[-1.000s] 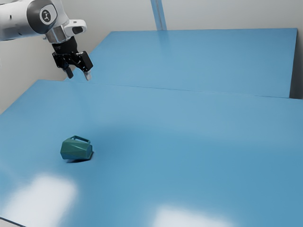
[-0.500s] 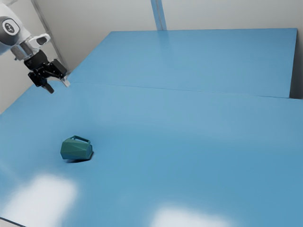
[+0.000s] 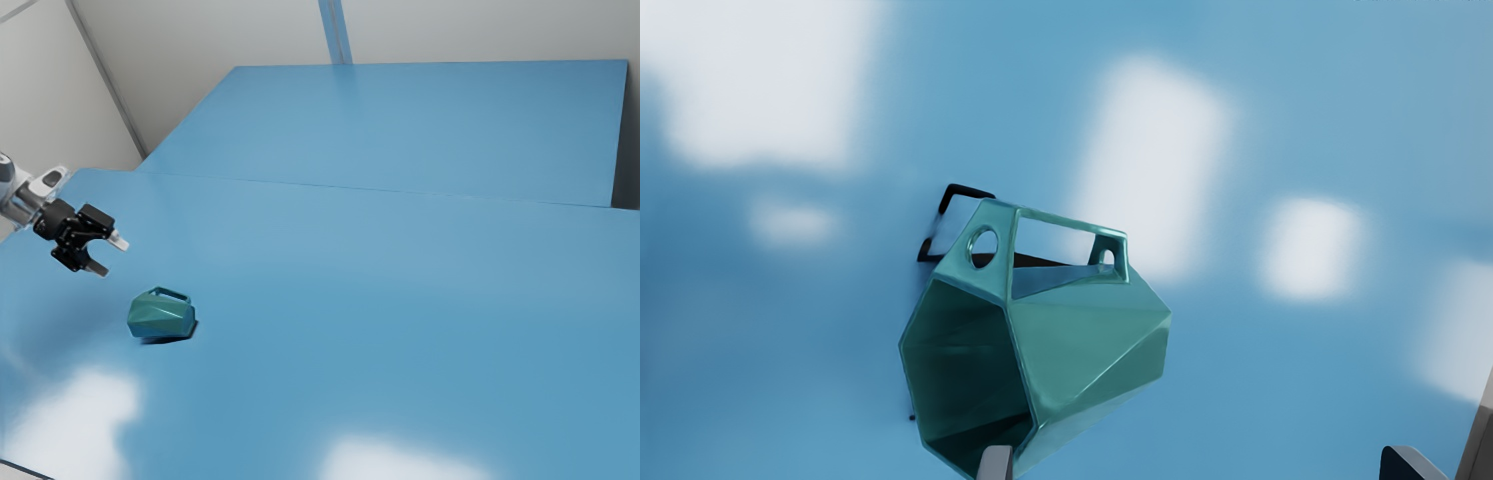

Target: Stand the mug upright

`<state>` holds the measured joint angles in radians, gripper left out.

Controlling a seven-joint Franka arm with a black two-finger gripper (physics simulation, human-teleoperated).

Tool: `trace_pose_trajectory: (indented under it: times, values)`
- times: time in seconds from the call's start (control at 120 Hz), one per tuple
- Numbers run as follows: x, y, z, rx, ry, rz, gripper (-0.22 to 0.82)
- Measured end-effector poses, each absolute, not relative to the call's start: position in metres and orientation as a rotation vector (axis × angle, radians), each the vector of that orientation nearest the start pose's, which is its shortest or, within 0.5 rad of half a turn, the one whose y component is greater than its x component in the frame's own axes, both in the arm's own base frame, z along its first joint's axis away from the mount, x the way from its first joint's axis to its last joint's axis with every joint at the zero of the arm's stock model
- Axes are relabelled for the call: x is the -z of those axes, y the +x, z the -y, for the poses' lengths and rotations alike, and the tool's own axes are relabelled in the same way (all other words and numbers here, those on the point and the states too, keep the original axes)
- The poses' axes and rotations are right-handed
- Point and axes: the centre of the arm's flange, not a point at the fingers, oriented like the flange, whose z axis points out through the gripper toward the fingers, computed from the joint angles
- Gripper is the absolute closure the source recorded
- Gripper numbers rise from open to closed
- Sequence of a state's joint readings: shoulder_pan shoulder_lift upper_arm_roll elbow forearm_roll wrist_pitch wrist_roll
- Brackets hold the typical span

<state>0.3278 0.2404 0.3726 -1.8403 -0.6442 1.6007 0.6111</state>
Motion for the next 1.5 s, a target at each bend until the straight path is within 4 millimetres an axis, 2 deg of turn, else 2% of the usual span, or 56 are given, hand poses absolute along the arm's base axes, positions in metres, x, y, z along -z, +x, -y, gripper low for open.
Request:
trace_pose_trajectory:
  times: [0.242,0.358,0.492,0.6,0.8,0.975,1.117,1.242,1.392,1.5]
  values:
    - [-0.324,0.484,-0.319,0.025,2.387,-0.341,0.00]
    - [-0.306,0.482,-0.318,0.006,2.361,-0.342,0.00]
    - [-0.289,0.473,-0.304,0.000,2.302,-0.339,0.00]
    - [-0.282,0.468,-0.292,0.010,2.256,-0.314,0.00]
    - [-0.275,0.467,-0.274,0.019,2.188,-0.268,0.02]
    - [-0.286,0.467,-0.274,-0.018,2.170,-0.237,0.46]
    - [-0.297,0.468,-0.270,-0.033,2.158,-0.202,0.64]
    - [-0.301,0.468,-0.268,-0.036,2.146,-0.179,0.72]
    - [-0.309,0.467,-0.268,-0.048,2.144,-0.158,0.75]
    - [-0.330,0.469,-0.262,-0.075,2.150,-0.114,0.76]
